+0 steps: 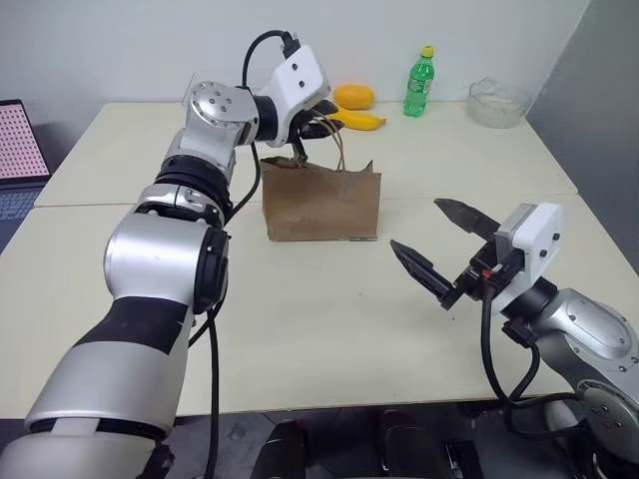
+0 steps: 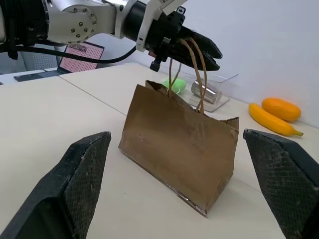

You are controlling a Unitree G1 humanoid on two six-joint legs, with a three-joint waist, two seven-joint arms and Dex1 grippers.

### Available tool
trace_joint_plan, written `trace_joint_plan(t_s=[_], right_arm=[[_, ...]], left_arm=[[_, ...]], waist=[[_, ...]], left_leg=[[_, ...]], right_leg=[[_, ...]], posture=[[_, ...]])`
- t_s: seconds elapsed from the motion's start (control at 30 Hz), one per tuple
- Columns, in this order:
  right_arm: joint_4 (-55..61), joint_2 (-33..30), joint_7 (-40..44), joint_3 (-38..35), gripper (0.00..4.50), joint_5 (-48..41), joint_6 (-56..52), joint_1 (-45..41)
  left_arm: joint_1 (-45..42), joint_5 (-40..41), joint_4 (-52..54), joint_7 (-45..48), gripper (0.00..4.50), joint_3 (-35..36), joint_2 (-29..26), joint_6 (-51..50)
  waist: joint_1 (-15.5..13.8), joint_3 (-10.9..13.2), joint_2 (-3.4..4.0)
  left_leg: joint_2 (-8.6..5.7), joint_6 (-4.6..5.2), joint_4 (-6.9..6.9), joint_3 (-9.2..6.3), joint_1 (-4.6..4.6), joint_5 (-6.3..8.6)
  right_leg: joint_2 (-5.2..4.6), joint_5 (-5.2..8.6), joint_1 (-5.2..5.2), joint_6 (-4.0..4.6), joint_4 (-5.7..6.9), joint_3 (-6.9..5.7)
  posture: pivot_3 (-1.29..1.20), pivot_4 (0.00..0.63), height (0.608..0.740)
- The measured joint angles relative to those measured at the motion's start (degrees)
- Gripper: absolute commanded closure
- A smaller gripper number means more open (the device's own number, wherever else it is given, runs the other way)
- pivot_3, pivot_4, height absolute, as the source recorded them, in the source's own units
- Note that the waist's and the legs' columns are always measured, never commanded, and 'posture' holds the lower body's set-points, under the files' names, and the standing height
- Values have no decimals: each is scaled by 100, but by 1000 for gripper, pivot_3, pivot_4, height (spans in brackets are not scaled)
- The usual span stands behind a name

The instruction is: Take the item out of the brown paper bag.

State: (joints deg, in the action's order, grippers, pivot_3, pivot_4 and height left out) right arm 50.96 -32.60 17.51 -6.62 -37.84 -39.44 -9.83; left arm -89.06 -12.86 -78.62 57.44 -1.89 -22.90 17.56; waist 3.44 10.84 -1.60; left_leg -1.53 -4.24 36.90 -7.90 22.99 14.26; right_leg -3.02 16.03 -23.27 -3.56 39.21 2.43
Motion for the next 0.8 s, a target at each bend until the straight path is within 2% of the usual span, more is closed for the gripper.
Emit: trace_joint_plan(t_s=[0.23, 0.4, 0.6, 0.67, 0.73, 0.8], right_arm=[[-6, -54, 122, 101, 0, -82, -53, -79], [-123, -122, 261, 174, 0, -123, -86, -222], [-436, -156, 432, 255, 0, -122, -87, -373], [-564, -157, 505, 287, 0, -122, -87, -511], [-721, -151, 583, 339, 0, -124, -85, -717], [-918, -139, 677, 389, 380, -124, -82, -895]], left_arm=[[66, 86, 23, 646, 149, 15, -345, -100], [271, 377, 181, 1279, 149, 218, -714, -345], [920, 835, 670, 1731, 149, 501, -1175, -589], [1334, 1108, 1198, 1822, 149, 673, -1291, -812], [2140, 1573, 2412, 1835, 149, 924, -1360, -1339], [3067, 1973, 3761, 1735, 103, 1095, -1405, -2091]], waist=[[10, 0, 0], [21, 0, 0], [35, 0, 1], [41, -1, 1], [75, -4, 8], [108, -5, 7]], left_leg=[[0, 0, 3, 0, -2, 0], [1, 0, 7, 1, -8, 0], [3, 0, 11, -1, -11, -1], [5, 0, 11, -3, -12, -1], [11, 0, 9, 2, -17, -1], [17, -1, 10, -3, -15, -1]], right_leg=[[0, 0, 0, 0, 9, 1], [1, 0, 0, 0, 22, 2], [1, 0, 0, 0, 33, 3], [1, 0, 0, 1, 35, 1], [0, 0, 1, 1, 36, 9], [4, -1, 0, 2, 33, 7]], posture=[[0, 150, 740], [0, 150, 740], [0, 150, 740], [0, 150, 740], [0, 150, 740], [0, 150, 740]])
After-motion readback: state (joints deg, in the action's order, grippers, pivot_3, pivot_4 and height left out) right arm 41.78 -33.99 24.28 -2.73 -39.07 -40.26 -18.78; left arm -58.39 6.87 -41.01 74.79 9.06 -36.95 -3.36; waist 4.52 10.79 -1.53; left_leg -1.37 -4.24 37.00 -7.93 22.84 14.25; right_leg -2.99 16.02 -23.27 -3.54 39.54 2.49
